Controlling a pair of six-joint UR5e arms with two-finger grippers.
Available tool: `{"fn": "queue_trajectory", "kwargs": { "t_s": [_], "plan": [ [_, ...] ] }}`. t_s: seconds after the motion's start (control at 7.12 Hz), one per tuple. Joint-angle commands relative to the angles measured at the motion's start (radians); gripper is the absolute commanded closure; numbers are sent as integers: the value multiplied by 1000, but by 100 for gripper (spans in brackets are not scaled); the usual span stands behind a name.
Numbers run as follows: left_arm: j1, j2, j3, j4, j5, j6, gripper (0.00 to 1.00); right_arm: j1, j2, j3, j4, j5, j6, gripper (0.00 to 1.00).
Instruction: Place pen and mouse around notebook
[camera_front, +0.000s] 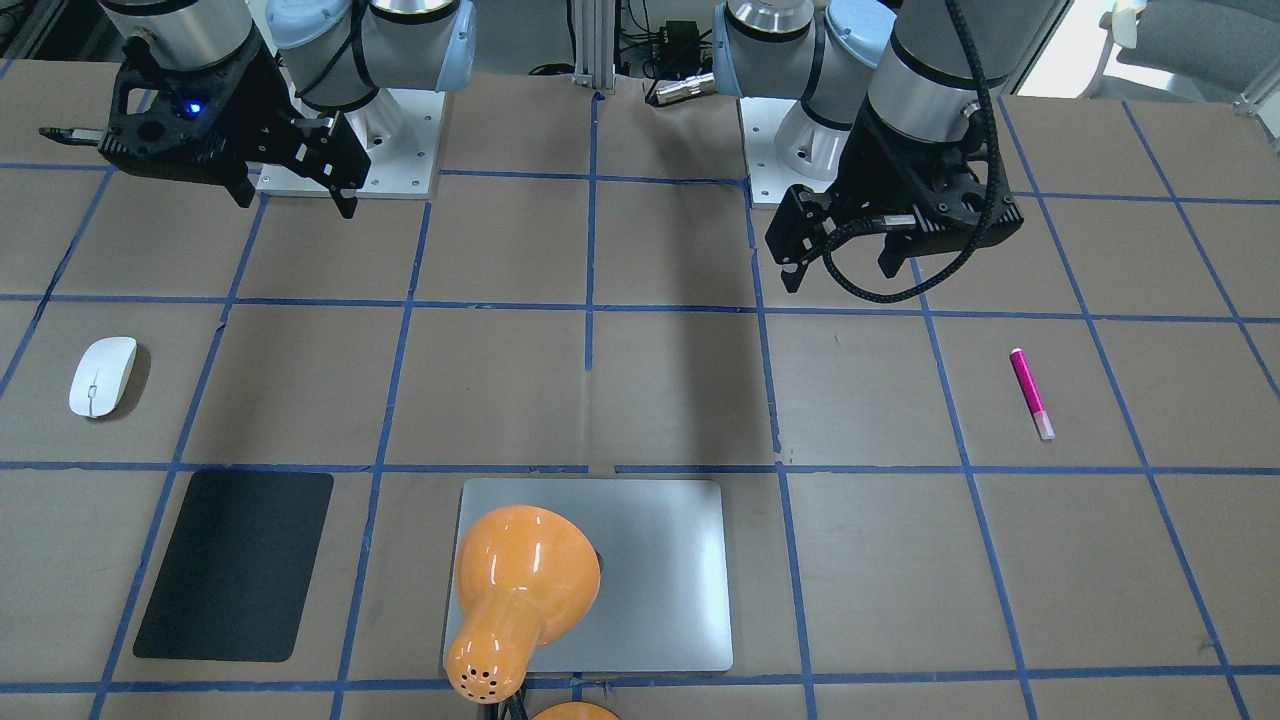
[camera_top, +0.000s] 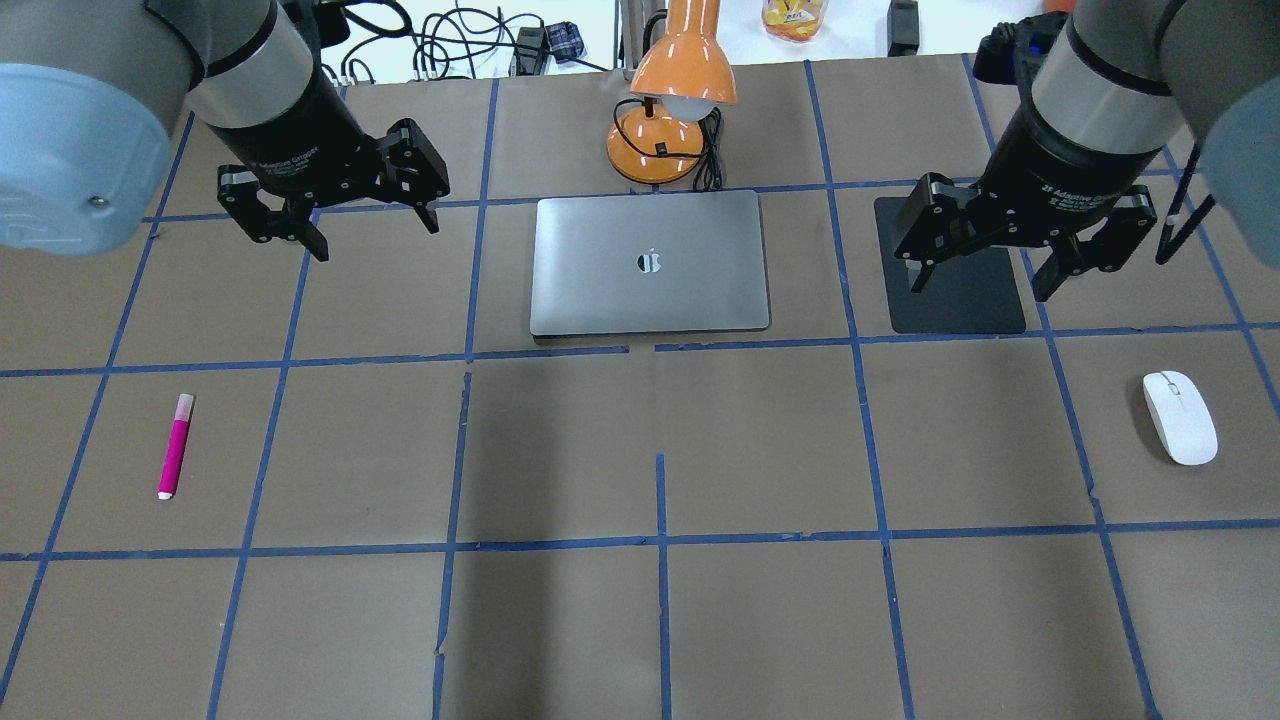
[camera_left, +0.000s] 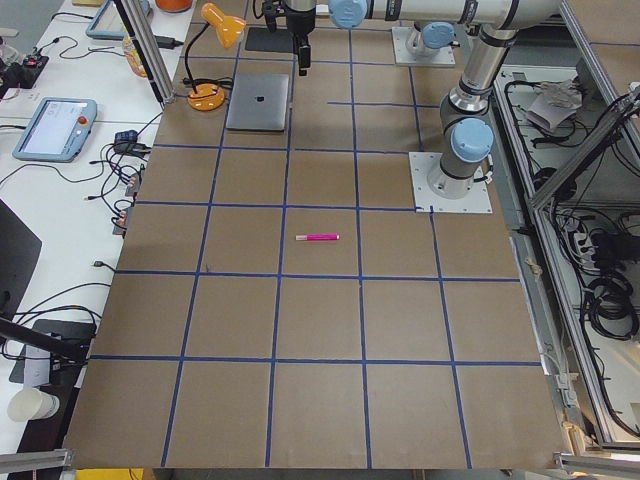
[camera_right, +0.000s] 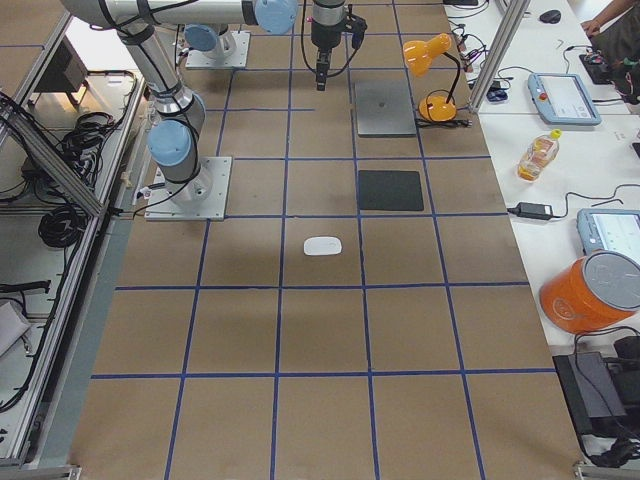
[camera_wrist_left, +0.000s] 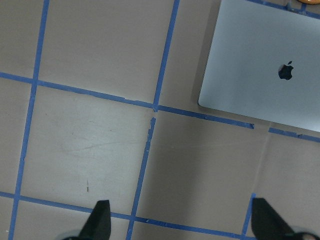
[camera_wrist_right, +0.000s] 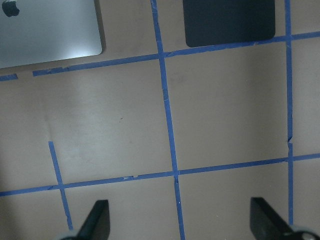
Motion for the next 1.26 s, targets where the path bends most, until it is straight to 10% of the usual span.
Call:
{"fn": "queue_trajectory", "kwargs": {
  "t_s": [0.0, 0.42, 0.84, 1.12],
  "plan": [
    [2, 1, 2, -1, 0, 0, 0, 0, 0, 0, -1, -1, 0, 0],
    [75, 15, -10, -6, 94, 173, 0, 0, -3, -2, -4, -1, 1, 0],
    [396, -17, -99, 29, 101, 543, 0, -156, 22, 7, -45, -72, -175, 0],
    [607, -71, -270, 322, 86, 848, 0, -357, 126, 64, -219, -66, -381, 0]
  ]
}}
